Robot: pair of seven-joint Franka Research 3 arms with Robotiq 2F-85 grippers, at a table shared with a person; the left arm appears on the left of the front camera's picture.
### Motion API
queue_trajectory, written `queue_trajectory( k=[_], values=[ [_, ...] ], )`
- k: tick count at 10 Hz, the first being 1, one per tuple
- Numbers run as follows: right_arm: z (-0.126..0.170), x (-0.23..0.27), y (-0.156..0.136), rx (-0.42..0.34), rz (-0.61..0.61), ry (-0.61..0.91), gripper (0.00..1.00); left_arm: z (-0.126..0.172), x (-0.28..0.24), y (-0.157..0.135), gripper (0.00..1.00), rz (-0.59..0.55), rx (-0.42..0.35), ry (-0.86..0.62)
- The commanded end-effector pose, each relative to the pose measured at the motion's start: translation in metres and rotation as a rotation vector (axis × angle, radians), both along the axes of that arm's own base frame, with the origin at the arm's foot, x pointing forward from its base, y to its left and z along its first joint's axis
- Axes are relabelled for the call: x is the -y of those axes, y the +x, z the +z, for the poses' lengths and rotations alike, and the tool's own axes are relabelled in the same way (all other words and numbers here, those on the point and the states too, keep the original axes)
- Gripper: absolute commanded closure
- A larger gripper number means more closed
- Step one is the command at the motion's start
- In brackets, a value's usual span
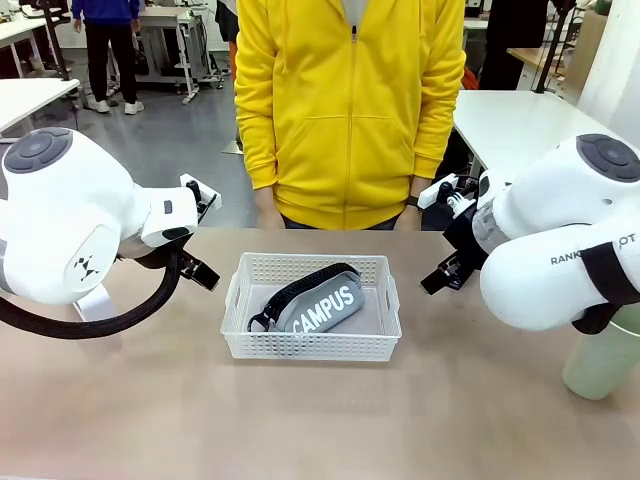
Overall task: Efficiently arrange items inside the basket to fit them all.
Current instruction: Pick up the Digital clock and place it inside the Organizing basket.
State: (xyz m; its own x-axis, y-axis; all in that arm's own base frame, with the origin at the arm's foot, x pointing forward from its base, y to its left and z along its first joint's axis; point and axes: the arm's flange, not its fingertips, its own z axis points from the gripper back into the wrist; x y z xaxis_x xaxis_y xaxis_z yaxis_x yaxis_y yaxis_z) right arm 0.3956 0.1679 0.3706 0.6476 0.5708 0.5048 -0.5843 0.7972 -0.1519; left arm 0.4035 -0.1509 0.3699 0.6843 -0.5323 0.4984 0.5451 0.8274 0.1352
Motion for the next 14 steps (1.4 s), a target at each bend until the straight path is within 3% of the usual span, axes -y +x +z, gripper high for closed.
queue_trajectory(
  k=[1,8,10,11,12,14],
  values=[
    [0.000,0.000,0.000,0.000,-0.001,0.001,0.00,0.000,0.000,0.000,0.00,-0.001,0.000,0.000],
    [0.000,0.000,0.000,0.000,0.000,0.000,0.00,0.000,0.000,0.000,0.00,0.000,0.000,0.000],
    [0.013,0.006,-0.006,-0.044,-0.007,-0.035,0.00,0.015,-0.004,-0.010,0.00,-0.024,-0.058,-0.100],
    [0.027,0.015,-0.016,-0.076,0.003,0.010,0.00,0.030,-0.008,-0.021,0.00,-0.049,-0.148,-0.195],
    [0.043,0.026,-0.029,-0.174,0.020,0.041,0.00,0.044,-0.014,-0.036,0.00,-0.096,-0.171,-0.288],
    [0.079,0.054,-0.055,-0.364,0.006,0.352,0.00,0.072,-0.043,-0.070,0.00,-0.137,-0.212,-0.536]
  ],
)
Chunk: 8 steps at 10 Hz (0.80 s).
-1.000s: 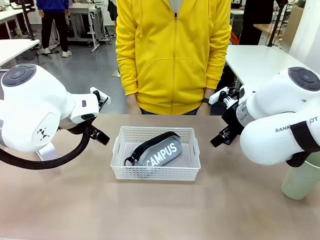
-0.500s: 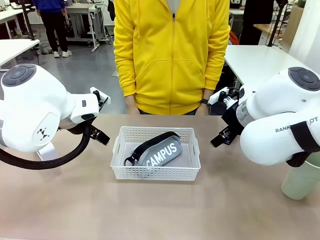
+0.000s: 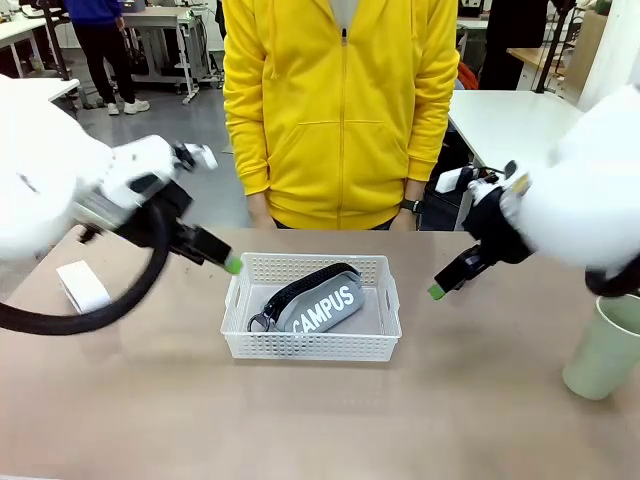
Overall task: Efficiently arrange items inside the basket to fit them all.
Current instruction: Pick up the Digital clock and place it inside the Organizing basket.
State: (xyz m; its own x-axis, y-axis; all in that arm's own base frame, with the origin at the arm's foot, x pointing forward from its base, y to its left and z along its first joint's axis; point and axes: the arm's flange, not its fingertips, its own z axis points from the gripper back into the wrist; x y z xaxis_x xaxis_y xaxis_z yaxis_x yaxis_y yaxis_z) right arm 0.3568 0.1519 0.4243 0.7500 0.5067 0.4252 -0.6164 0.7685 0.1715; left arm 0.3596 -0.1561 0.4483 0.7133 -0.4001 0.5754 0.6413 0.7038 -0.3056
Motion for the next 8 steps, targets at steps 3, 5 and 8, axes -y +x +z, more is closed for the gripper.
queue_trajectory(
  k=[3,5,8],
  values=[
    [0.064,0.102,-0.071,-0.107,-0.015,0.528,0.00,0.036,-0.093,-0.072,0.00,0.049,-0.156,-0.439],
    [0.068,0.164,-0.104,-0.013,-0.055,0.726,0.00,0.033,-0.164,-0.100,0.00,0.102,-0.147,-0.756],
    [0.044,0.240,-0.140,0.097,-0.193,0.966,0.00,0.013,-0.224,-0.139,0.00,0.215,-0.035,-0.962]
  ],
)
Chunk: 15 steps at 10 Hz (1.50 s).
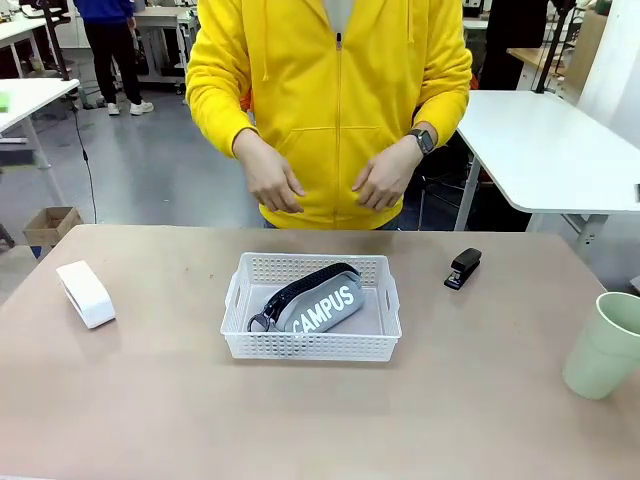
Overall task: Efficiently arrange items inside the basket to fit them all.
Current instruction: Pick up the Digital clock and place it inside the Organizing basket.
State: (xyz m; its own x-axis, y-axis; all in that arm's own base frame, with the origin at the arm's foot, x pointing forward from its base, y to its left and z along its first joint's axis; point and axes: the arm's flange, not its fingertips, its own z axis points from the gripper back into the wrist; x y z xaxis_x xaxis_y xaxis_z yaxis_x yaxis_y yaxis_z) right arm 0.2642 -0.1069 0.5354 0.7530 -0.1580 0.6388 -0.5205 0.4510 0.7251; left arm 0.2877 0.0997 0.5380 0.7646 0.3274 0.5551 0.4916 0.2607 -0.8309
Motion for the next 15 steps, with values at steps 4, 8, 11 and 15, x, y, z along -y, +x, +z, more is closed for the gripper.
queue_trajectory(
  k=[4,8,11,15],
  values=[
    [-0.095,0.017,-0.041,-0.057,-0.190,0.152,0.00,-0.106,0.004,-0.072,0.00,0.153,0.001,-0.160],
    [-0.058,0.084,-0.023,-0.068,-0.175,0.157,0.00,-0.057,-0.088,-0.028,0.00,0.155,-0.011,-0.158],
    [-0.058,0.084,-0.023,-0.068,-0.175,0.157,0.00,-0.057,-0.088,-0.028,0.00,0.155,-0.011,-0.158],
    [-0.058,0.084,-0.023,-0.068,-0.175,0.157,0.00,-0.057,-0.088,-0.028,0.00,0.155,-0.011,-0.158]
  ],
)
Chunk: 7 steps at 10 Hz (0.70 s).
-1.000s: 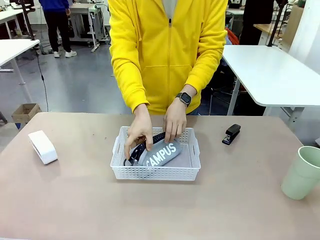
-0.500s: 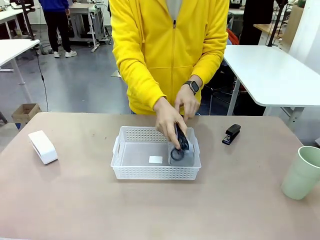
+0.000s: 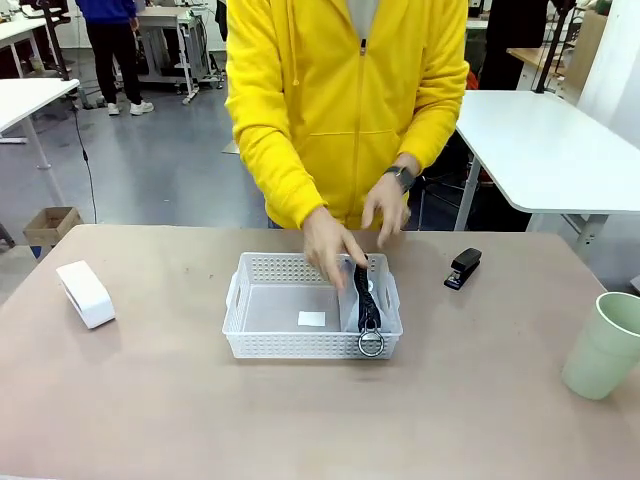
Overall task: Efficiently arrange items inside the basket to fit them all.
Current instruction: Pick up the Digital clock and place it inside the Organizing basket.
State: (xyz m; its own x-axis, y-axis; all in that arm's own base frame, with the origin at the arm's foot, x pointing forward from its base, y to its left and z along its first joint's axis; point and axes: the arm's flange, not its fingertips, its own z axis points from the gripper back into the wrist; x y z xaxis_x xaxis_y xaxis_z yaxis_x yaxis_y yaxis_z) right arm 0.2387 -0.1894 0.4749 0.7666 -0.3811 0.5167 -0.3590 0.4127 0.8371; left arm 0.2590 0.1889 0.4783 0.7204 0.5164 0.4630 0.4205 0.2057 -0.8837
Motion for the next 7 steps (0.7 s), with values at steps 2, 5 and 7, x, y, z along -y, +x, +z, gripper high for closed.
queue_trajectory(
  k=[2,5,7],
  values=[
    [0.002,0.002,0.002,0.039,0.001,0.004,0.00,0.003,0.001,0.001,0.00,0.004,0.030,-0.010],
    [0.002,0.002,0.002,0.039,0.001,0.004,0.00,0.001,0.000,0.001,0.00,0.002,0.004,-0.005],
    [0.002,0.002,0.002,0.039,0.001,0.004,0.00,0.026,0.034,0.030,0.00,-0.036,-0.347,0.266]
  ],
)
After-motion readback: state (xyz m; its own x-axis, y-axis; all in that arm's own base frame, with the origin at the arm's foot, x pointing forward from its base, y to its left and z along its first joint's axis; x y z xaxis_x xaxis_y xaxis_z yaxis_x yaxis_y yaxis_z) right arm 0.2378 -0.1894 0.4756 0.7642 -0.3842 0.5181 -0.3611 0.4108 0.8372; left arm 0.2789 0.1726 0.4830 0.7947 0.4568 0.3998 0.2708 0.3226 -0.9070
